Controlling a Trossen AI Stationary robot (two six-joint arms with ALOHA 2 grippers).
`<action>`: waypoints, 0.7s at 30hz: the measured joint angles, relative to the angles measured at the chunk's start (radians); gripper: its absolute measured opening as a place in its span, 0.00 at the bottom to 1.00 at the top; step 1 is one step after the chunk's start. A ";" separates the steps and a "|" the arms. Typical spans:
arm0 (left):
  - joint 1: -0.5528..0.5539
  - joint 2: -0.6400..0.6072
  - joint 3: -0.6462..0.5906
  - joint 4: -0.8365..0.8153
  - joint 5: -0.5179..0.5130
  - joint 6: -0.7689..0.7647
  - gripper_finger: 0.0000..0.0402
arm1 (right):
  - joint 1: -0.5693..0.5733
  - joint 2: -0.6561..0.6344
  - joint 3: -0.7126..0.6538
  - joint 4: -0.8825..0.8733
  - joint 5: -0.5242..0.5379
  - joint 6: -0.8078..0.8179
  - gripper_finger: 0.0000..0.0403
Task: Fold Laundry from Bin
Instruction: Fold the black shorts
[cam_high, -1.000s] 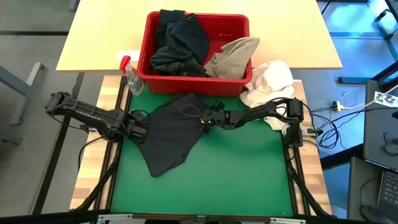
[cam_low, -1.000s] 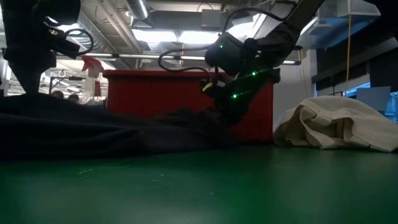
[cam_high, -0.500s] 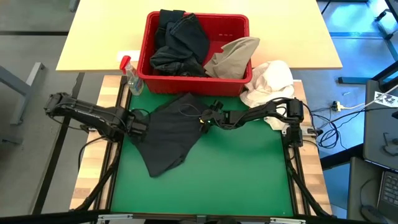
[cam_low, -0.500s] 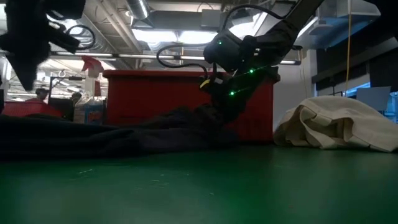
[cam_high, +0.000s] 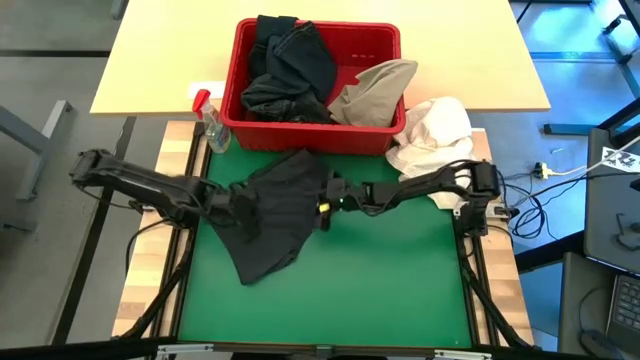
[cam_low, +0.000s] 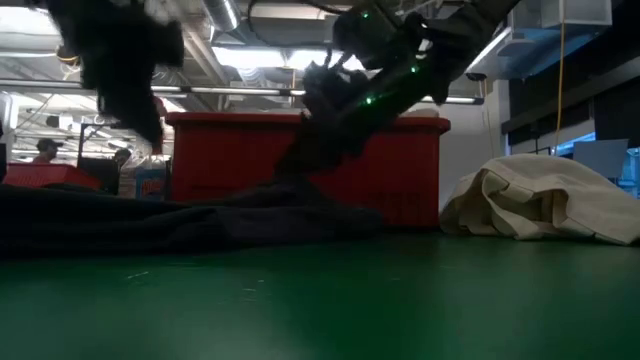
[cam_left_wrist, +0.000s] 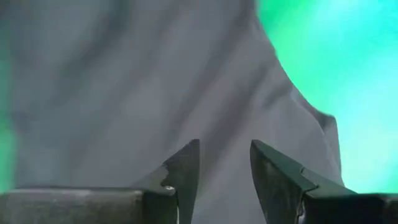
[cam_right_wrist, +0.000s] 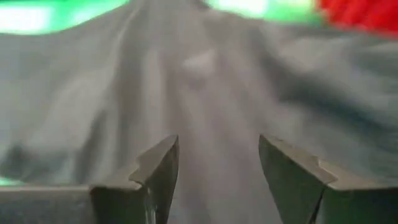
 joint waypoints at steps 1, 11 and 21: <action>0.000 0.020 -0.048 0.068 0.035 0.000 0.33 | 0.007 0.022 -0.001 0.006 -0.001 -0.011 0.55; -0.067 0.137 -0.284 0.248 0.155 -0.053 0.27 | 0.009 0.081 0.005 -0.260 0.243 -0.034 0.55; -0.123 0.108 -0.203 0.091 0.197 0.141 0.23 | 0.153 -0.048 -0.003 -0.476 0.285 -0.013 0.55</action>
